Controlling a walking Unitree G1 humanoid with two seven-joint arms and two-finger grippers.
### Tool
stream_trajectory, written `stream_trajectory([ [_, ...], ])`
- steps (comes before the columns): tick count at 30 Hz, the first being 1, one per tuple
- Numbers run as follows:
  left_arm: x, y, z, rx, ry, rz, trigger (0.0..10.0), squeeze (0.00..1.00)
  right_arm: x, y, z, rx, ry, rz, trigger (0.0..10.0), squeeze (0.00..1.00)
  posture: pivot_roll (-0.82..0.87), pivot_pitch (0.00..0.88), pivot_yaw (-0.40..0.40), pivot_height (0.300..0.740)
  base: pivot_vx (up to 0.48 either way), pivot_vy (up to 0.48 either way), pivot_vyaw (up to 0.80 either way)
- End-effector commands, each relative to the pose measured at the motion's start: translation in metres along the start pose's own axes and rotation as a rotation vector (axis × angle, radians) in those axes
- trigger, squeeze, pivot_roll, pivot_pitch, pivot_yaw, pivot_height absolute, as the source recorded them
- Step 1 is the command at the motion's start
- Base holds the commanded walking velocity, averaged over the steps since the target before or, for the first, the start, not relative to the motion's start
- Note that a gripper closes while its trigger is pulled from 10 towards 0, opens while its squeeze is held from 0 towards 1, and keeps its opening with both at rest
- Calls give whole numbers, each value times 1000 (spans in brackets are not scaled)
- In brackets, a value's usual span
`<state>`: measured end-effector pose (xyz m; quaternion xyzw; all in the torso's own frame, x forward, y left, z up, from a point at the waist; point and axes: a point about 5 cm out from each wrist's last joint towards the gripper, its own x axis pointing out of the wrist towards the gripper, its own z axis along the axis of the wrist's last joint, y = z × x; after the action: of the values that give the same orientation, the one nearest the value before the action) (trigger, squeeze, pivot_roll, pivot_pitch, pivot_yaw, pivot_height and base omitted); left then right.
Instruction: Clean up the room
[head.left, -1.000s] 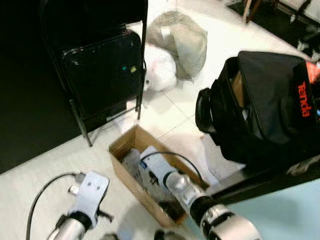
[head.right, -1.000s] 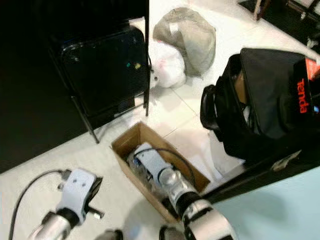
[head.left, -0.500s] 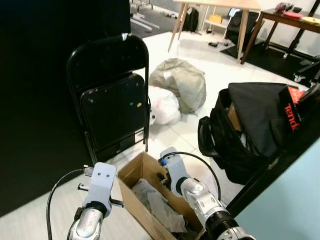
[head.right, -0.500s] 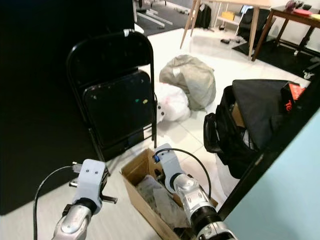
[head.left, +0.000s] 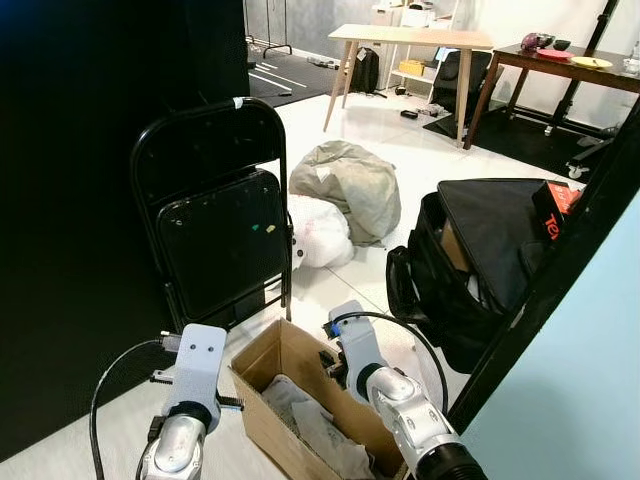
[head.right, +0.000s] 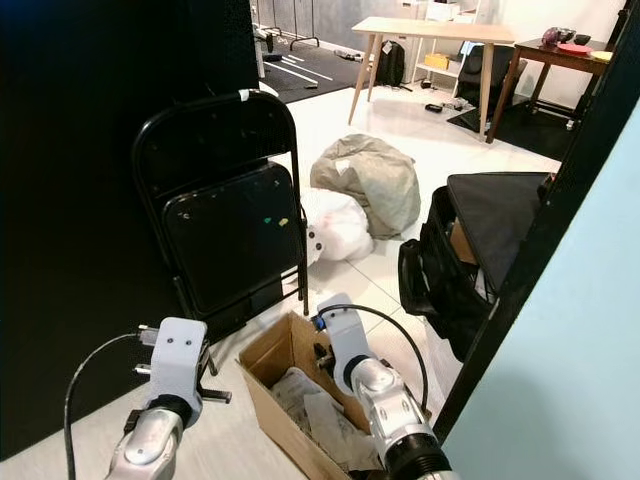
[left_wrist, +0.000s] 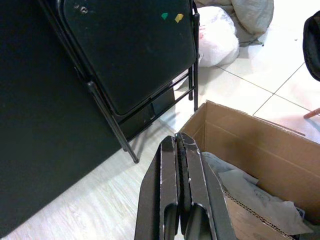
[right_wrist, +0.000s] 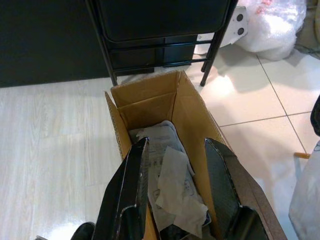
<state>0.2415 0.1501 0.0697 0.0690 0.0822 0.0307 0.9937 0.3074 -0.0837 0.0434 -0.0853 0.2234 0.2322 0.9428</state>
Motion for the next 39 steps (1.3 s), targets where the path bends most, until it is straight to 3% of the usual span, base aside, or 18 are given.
stream_trajectory([
  [1, -2, 1, -4, -16, 13, 14, 10000, 0, -1, 1, -3, 8, 13, 5, 10000, 0, 33, 0, -26, 740, 0, 352, 0],
  [27, -6, 6, -4, 4, 15, 5, 10000, 0, -6, 6, -8, 25, 39, -8, 10000, 0, 47, 0, -20, 740, 0, 357, 0],
  [32, -8, 4, -5, 18, 33, -49, 10000, 0, -7, 6, -9, 30, 43, -12, 10000, 0, 49, 0, -16, 740, 0, 0, 0],
  [39, -10, 3, -11, 44, 84, -71, 10000, 0, -7, 6, -10, 38, 46, -21, 10000, 0, 51, 0, -11, 740, 0, -480, 0],
])
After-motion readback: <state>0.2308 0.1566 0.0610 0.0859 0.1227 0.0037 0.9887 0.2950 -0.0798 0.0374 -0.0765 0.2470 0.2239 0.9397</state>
